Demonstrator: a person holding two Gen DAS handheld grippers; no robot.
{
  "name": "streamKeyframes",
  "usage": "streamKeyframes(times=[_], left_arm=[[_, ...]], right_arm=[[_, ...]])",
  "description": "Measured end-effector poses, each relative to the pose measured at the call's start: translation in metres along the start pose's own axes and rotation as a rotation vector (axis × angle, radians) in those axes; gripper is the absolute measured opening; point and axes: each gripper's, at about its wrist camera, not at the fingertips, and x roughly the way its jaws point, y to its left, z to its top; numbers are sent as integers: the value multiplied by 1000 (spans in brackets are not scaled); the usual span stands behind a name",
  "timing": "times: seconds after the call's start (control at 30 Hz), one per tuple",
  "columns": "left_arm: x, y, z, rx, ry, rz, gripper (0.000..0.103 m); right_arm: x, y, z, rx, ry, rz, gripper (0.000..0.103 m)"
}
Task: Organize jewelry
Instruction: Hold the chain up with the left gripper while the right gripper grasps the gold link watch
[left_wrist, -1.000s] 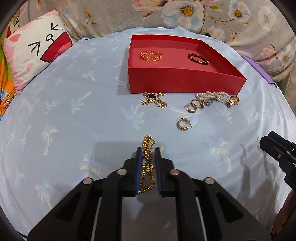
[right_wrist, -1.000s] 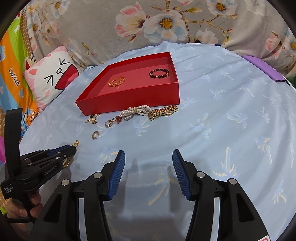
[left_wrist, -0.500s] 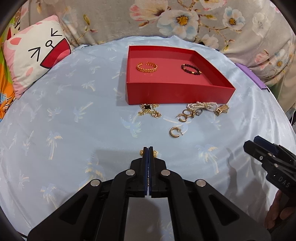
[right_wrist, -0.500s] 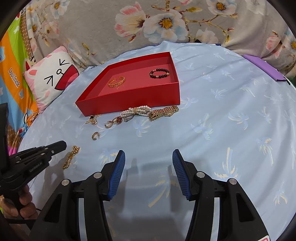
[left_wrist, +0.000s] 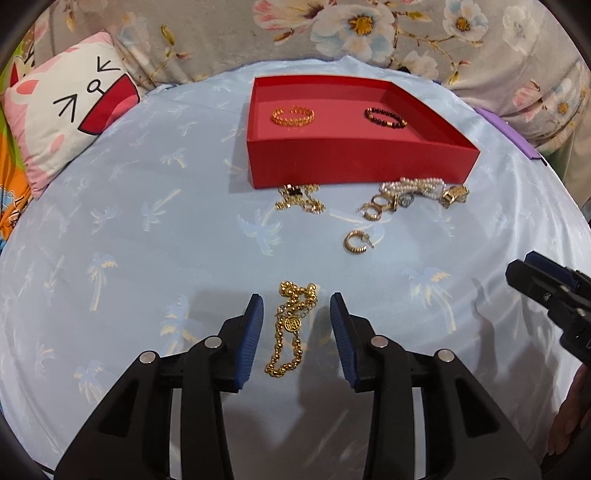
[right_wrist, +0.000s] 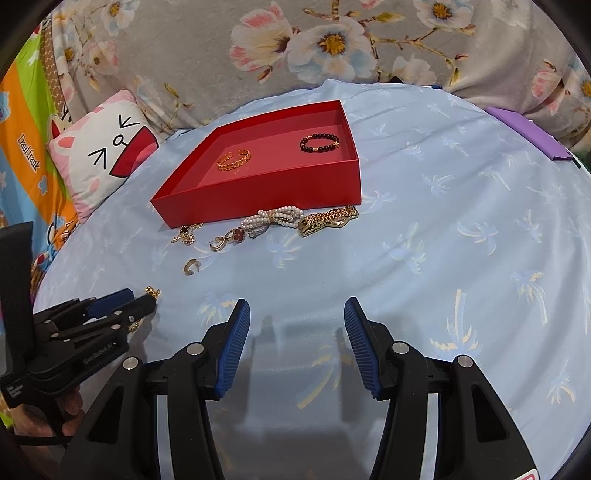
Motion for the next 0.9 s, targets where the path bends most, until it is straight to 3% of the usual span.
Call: streamKeyframes(times=[0.03, 0.1, 0.17, 0.57, 0.9], left_arm=[[0, -1, -1, 6, -16, 10, 30], [1, -4, -2, 32, -28, 39, 12], [1, -2, -2, 28, -29, 36, 5], [-28, 4, 10, -10, -71, -40, 3], [-55, 7, 50, -41, -164, -71, 3]], right_arm=[[0, 0, 0, -1, 1, 0, 53], [0, 0, -3, -1, 3, 3, 53], [1, 1, -4, 1, 5, 4, 53], [2, -5, -2, 7, 1, 0, 53], [34, -23, 38, 68, 18, 46, 53]])
